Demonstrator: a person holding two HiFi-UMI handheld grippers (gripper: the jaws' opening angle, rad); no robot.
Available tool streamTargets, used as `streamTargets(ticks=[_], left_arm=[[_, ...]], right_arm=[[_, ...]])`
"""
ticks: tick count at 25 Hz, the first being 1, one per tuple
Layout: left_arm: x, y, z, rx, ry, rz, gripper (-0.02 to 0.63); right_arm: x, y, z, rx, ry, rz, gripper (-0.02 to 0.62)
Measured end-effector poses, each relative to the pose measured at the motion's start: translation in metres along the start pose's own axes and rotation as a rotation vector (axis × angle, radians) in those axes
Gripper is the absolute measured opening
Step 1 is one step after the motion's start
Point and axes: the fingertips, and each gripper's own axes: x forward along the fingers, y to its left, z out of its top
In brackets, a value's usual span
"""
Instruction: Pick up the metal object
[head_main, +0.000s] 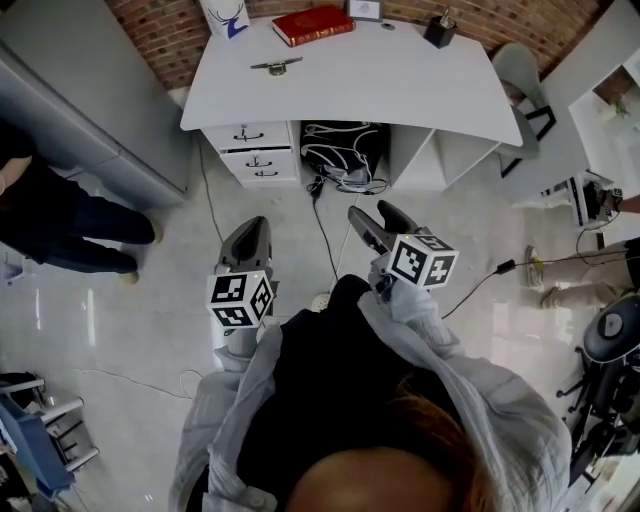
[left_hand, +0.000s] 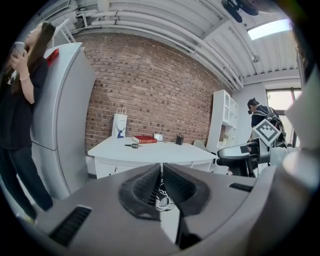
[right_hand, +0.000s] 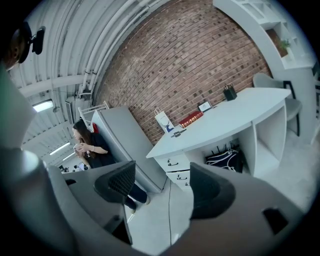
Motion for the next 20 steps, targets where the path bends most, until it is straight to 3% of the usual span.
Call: streamTargets(ticks=[13, 20], left_arm=[[0.029, 0.026, -0.026, -0.041, 0.059, 0.03, 0.031], [0.091, 0.061, -0.001, -0.023, 0.056, 0.043, 0.031]], right_arm=[[0.049, -0.018, -0.004, 0.06, 0.046, 0.014, 0.342], [0.109, -0.039, 0.039, 0.1, 0.023, 0.028, 0.342]])
